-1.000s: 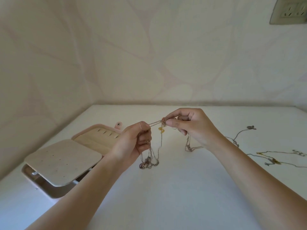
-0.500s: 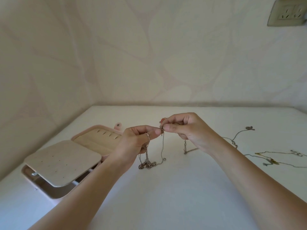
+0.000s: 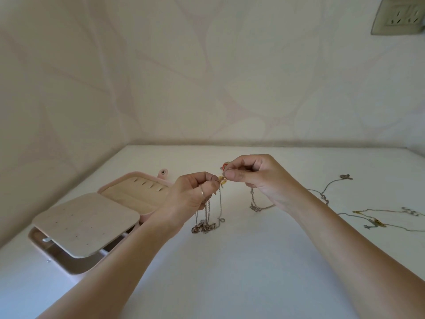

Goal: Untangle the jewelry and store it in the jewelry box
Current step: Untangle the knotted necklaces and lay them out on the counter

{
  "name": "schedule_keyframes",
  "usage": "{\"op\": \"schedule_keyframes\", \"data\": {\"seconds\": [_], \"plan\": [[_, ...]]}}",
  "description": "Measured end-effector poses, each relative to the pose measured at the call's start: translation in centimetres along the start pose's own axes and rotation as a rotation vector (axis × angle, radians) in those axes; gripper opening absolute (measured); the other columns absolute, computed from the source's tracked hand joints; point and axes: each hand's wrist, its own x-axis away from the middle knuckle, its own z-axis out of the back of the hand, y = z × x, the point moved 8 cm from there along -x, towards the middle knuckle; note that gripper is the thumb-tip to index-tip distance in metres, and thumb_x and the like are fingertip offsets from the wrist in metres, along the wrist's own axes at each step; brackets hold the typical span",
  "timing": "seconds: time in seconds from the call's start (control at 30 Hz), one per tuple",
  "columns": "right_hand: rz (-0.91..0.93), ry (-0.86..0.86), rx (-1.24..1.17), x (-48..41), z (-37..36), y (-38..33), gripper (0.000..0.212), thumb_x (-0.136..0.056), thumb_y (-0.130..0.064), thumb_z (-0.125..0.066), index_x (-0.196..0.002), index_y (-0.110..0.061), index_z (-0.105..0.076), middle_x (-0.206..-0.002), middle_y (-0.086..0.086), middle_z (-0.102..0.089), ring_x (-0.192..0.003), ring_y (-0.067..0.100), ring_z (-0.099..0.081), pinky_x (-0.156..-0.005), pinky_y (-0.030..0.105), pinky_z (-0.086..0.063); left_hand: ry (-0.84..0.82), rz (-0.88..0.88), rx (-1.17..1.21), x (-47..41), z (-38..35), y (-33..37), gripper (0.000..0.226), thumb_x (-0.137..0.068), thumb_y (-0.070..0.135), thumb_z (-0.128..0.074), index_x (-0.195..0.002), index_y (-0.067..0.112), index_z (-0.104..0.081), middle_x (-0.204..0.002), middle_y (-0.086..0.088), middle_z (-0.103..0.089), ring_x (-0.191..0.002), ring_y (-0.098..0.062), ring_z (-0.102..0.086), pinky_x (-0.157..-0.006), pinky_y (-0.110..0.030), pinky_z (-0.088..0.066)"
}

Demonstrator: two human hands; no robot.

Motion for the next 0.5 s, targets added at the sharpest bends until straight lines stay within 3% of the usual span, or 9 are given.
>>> {"op": "schedule_keyframes", "data": {"seconds": [0.07, 0.27, 0.4, 0.5], "plan": [[0.015, -0.009, 0.007, -0.1, 0.0, 0.1, 0.009, -0.074, -0.029, -0.076, -0.078, -0.022, -0.072, -0.097, 0.028, -0.062, -0.068, 0.019, -0.037, -0.058, 0.021, -0.029, 0.008, 0.016, -0.029, 0.0, 0.0, -0.2, 0.035, -0.086, 0.018, -0.056, -0.052, 0.027, -0.057, -0.046, 0.013, -0.033, -0.044, -0.005, -0.025, -0.043, -0.012, -0.024], [0.022, -0.114, -0.067, 0.0, -0.9, 0.0, 0.008, -0.092, -0.017, -0.057, -0.085, -0.015, -0.057, -0.057, -0.001, -0.058, -0.055, 0.014, -0.036, -0.052, 0.022, -0.025, 0.096, -0.005, -0.283, -0.1, 0.3, -0.5, 0.033, -0.086, 0.029, -0.046, -0.054, 0.029, -0.048, -0.043, 0.013, -0.039, -0.051, -0.015, -0.026, -0.051, -0.027, -0.021], [0.001, 0.009, 0.012, 0.1, 0.1, 0.0, 0.009, -0.095, -0.015, -0.053, -0.088, -0.011, -0.056, -0.044, -0.011, -0.029, -0.045, 0.01, -0.022, -0.053, 0.03, -0.015, 0.147, -0.089, -0.404, 0.2, 0.4, 0.2, 0.027, -0.095, 0.02, -0.048, -0.068, 0.019, -0.05, -0.051, 0.007, -0.037, -0.047, -0.011, -0.027, -0.044, -0.02, -0.024], [-0.002, 0.019, 0.032, 0.2, 0.3, -0.1, 0.013, -0.096, -0.016, -0.052, -0.089, -0.007, -0.059, -0.045, -0.009, -0.025, -0.044, 0.01, -0.019, -0.056, 0.034, -0.014, 0.158, -0.117, -0.392, 0.4, 0.5, 0.4, 0.018, -0.093, 0.025, -0.054, -0.076, 0.02, -0.058, -0.044, 0.01, -0.031, -0.038, -0.009, -0.023, -0.038, -0.015, -0.021]]}}
